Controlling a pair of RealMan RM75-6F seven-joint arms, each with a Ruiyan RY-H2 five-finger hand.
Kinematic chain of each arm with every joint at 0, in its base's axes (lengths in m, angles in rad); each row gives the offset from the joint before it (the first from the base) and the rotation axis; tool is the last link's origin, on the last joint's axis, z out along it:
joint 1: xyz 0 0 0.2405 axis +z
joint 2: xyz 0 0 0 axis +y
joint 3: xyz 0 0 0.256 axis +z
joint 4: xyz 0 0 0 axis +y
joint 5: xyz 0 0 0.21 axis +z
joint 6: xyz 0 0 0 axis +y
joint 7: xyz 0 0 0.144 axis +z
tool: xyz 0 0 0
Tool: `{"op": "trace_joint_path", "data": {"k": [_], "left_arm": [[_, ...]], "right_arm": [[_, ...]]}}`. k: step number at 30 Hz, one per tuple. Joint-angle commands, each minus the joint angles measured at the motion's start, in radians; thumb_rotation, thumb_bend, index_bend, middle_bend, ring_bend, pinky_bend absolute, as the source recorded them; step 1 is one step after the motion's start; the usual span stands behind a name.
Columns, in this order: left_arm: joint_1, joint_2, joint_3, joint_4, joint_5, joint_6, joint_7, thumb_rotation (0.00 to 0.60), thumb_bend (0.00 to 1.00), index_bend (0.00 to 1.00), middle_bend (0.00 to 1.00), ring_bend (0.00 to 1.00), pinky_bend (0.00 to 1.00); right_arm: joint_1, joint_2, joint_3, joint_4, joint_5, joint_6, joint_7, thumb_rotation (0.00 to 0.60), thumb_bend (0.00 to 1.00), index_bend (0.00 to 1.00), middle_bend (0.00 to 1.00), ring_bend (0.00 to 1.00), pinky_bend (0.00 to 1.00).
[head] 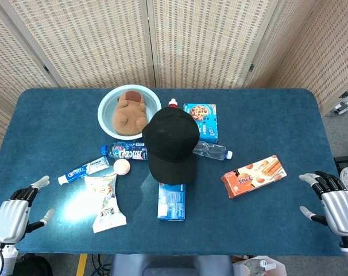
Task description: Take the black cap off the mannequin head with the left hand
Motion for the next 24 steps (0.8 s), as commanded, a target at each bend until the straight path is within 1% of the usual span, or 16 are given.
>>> {"op": "trace_joint_path", "data": {"k": [1, 2, 4, 6, 7, 9, 14, 24], "left_arm": [[-0.032, 0.011, 0.005, 0.006, 0.040, -0.028, -0.030, 0.600, 0.25, 0.19, 0.44, 0.51, 0.60], [-0.041, 0.012, 0.005, 0.008, 0.052, -0.035, -0.032, 0.600, 0.25, 0.19, 0.47, 0.54, 0.64], [-0.066, 0.013, 0.005, 0.009, 0.079, -0.056, -0.032, 0.600, 0.25, 0.21, 0.58, 0.62, 0.75], [-0.090, 0.013, 0.003, 0.007, 0.102, -0.075, -0.032, 0.600, 0.25, 0.22, 0.69, 0.72, 0.89], [-0.104, 0.012, 0.001, 0.005, 0.113, -0.086, -0.031, 0.600, 0.25, 0.23, 0.74, 0.76, 0.94], [-0.136, 0.007, -0.005, 0.000, 0.135, -0.115, -0.020, 0.600, 0.25, 0.25, 0.82, 0.82, 0.99], [-0.214, -0.037, -0.026, 0.009, 0.162, -0.183, 0.009, 0.600, 0.25, 0.27, 0.92, 0.92, 1.00], [-0.340, -0.155, -0.067, 0.044, 0.178, -0.269, 0.039, 0.600, 0.25, 0.27, 1.00, 1.00, 1.00]], "right_arm": [[0.003, 0.006, 0.002, -0.007, 0.002, -0.004, -0.003, 0.600, 0.11, 0.28, 0.27, 0.16, 0.24], [0.004, 0.008, 0.002, -0.009, 0.002, -0.006, -0.005, 0.600, 0.11, 0.28, 0.27, 0.16, 0.24], [0.006, 0.011, 0.002, -0.013, 0.002, -0.010, -0.008, 0.600, 0.11, 0.28, 0.27, 0.16, 0.24], [0.008, 0.011, 0.002, -0.016, 0.001, -0.013, -0.010, 0.600, 0.11, 0.28, 0.27, 0.16, 0.24], [0.009, 0.011, 0.002, -0.017, 0.001, -0.015, -0.010, 0.600, 0.11, 0.28, 0.27, 0.16, 0.24], [0.012, 0.011, 0.001, -0.019, 0.000, -0.020, -0.013, 0.600, 0.11, 0.28, 0.27, 0.16, 0.24], [0.014, 0.014, 0.000, -0.024, -0.001, -0.025, -0.018, 0.600, 0.11, 0.28, 0.27, 0.16, 0.24], [0.010, 0.042, 0.010, -0.055, 0.013, -0.015, -0.043, 0.600, 0.11, 0.28, 0.27, 0.16, 0.24]]}}
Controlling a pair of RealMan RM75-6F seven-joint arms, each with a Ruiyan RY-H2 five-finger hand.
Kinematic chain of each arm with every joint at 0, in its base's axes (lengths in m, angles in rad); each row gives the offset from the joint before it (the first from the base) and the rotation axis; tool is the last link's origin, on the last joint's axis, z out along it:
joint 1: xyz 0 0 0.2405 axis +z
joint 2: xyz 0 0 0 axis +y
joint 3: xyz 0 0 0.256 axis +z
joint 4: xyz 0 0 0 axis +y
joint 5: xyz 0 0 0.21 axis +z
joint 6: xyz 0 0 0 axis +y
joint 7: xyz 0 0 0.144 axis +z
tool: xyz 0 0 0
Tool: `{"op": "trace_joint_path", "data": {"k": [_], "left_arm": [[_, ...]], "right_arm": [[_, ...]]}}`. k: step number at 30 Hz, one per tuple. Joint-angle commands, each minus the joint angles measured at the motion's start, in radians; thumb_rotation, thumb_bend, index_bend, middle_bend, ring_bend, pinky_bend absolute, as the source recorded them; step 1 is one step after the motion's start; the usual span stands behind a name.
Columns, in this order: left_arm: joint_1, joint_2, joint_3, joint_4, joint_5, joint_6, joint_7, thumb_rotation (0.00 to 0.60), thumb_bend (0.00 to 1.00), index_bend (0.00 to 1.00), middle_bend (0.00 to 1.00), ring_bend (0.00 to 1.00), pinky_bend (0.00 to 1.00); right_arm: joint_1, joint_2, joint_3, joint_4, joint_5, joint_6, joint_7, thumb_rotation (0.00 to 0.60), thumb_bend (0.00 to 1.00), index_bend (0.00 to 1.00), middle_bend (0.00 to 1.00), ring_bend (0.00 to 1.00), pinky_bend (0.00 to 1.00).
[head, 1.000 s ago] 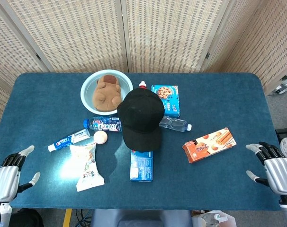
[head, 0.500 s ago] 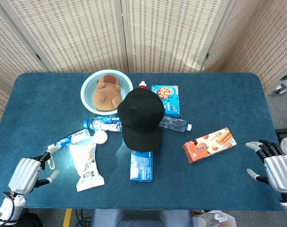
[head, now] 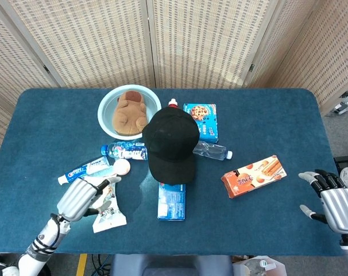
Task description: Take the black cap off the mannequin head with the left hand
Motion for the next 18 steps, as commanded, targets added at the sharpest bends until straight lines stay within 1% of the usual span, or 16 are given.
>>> {"op": "trace_joint_path", "data": {"k": [1, 7, 11, 18], "left_arm": [[-0.037, -0.035, -0.017, 0.009, 0.001, -0.024, 0.014, 0.600, 0.25, 0.28, 1.00, 1.00, 1.00], [-0.100, -0.096, -0.041, 0.033, -0.004, -0.055, 0.023, 0.600, 0.25, 0.29, 1.00, 1.00, 1.00], [-0.137, -0.142, -0.058, 0.064, -0.003, -0.058, 0.033, 0.600, 0.25, 0.31, 1.00, 1.00, 1.00], [-0.204, -0.220, -0.088, 0.127, -0.038, -0.087, 0.037, 0.600, 0.25, 0.33, 1.00, 1.00, 1.00]], "right_arm": [[-0.001, 0.013, 0.005, -0.014, 0.002, 0.007, -0.009, 0.600, 0.11, 0.28, 0.27, 0.16, 0.24], [-0.001, 0.027, 0.008, -0.031, 0.003, 0.008, -0.018, 0.600, 0.11, 0.28, 0.27, 0.16, 0.24], [-0.003, 0.029, 0.006, -0.032, 0.004, 0.009, -0.017, 0.600, 0.11, 0.28, 0.27, 0.16, 0.24], [-0.013, 0.031, 0.004, -0.028, 0.010, 0.016, -0.008, 0.600, 0.11, 0.28, 0.27, 0.16, 0.24]]}}
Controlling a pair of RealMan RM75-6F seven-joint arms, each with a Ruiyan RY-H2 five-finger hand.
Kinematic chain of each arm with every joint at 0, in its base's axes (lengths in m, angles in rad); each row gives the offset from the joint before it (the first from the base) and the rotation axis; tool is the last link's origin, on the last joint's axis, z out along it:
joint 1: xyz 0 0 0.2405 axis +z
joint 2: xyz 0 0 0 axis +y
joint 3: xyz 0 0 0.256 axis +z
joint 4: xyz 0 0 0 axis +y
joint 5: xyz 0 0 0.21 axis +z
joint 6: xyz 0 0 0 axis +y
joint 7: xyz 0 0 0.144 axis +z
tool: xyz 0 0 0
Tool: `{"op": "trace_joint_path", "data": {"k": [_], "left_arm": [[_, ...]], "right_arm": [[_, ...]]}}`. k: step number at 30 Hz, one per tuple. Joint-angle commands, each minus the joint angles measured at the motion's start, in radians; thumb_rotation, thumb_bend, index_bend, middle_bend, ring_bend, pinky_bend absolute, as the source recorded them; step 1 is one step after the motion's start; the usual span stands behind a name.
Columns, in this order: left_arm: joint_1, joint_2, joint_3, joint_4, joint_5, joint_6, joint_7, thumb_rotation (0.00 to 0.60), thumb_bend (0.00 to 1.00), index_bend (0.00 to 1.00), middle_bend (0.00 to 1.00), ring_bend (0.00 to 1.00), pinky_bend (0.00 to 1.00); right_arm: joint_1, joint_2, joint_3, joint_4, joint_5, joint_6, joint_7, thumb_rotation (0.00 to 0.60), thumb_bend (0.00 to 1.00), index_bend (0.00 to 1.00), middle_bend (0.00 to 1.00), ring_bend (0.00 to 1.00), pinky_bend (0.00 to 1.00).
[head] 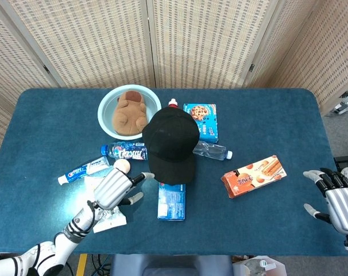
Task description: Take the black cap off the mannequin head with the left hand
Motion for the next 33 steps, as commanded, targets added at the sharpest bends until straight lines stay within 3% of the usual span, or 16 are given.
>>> {"op": "trace_joint_path", "data": {"k": [1, 13, 25, 33], "left_arm": [[-0.027, -0.028, -0.015, 0.018, -0.024, -0.016, 0.001, 0.600, 0.25, 0.33, 1.00, 1.00, 1.00], [-0.104, -0.137, -0.040, 0.088, -0.076, -0.033, 0.022, 0.600, 0.25, 0.34, 1.00, 1.00, 1.00], [-0.154, -0.282, -0.073, 0.245, -0.094, 0.050, 0.010, 0.600, 0.25, 0.43, 1.00, 1.00, 1.00], [-0.175, -0.321, -0.066, 0.307, -0.096, 0.080, -0.010, 0.600, 0.25, 0.47, 1.00, 1.00, 1.00]], "right_arm": [[-0.004, 0.000, -0.001, 0.003, 0.003, 0.003, 0.005, 0.600, 0.11, 0.28, 0.27, 0.16, 0.24], [-0.012, -0.004, 0.000, 0.029, 0.016, 0.006, 0.034, 0.600, 0.11, 0.28, 0.27, 0.16, 0.24], [-0.022, -0.007, -0.002, 0.054, 0.026, 0.009, 0.060, 0.600, 0.11, 0.28, 0.27, 0.16, 0.24], [-0.032, -0.006, -0.004, 0.062, 0.032, 0.015, 0.070, 0.600, 0.11, 0.28, 0.27, 0.16, 0.24]]}}
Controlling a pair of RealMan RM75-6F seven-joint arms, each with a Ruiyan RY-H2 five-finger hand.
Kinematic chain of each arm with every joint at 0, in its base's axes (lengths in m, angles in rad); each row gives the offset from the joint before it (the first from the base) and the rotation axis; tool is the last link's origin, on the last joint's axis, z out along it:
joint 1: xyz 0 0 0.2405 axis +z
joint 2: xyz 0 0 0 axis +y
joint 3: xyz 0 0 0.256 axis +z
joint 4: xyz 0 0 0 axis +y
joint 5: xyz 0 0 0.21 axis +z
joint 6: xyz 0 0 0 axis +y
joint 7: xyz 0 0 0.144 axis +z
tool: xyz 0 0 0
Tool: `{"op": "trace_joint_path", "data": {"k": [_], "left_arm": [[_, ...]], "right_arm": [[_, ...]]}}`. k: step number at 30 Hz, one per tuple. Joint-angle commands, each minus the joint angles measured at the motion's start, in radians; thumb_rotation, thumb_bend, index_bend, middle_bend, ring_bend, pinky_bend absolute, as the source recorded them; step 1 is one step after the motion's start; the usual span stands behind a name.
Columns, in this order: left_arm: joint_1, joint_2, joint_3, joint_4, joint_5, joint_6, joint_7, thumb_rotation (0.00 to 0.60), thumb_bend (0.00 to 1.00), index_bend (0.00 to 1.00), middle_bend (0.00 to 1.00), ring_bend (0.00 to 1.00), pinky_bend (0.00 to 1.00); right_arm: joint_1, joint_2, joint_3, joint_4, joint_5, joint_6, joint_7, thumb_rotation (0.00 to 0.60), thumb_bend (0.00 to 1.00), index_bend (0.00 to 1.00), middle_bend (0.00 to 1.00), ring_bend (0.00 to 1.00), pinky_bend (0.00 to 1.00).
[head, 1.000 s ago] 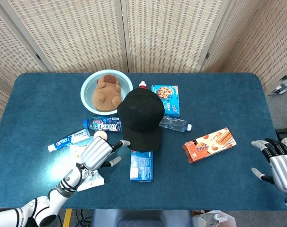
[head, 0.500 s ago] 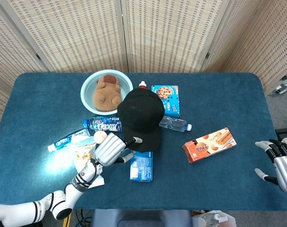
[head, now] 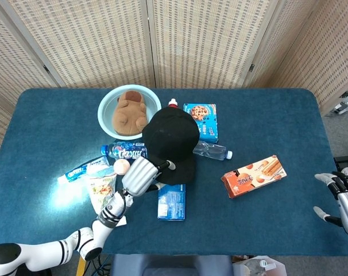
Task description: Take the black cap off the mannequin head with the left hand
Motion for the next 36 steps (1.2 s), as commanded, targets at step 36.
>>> {"op": "trace_joint_path", "data": {"k": [36], "left_arm": [[-0.015, -0.014, -0.035, -0.010, -0.066, 0.114, -0.034, 0.600, 0.43, 0.69, 1.00, 1.00, 1.00]], "right_arm": [[-0.003, -0.005, 0.002, 0.004, 0.006, -0.012, 0.006, 0.600, 0.11, 0.28, 0.27, 0.16, 0.24]]}}
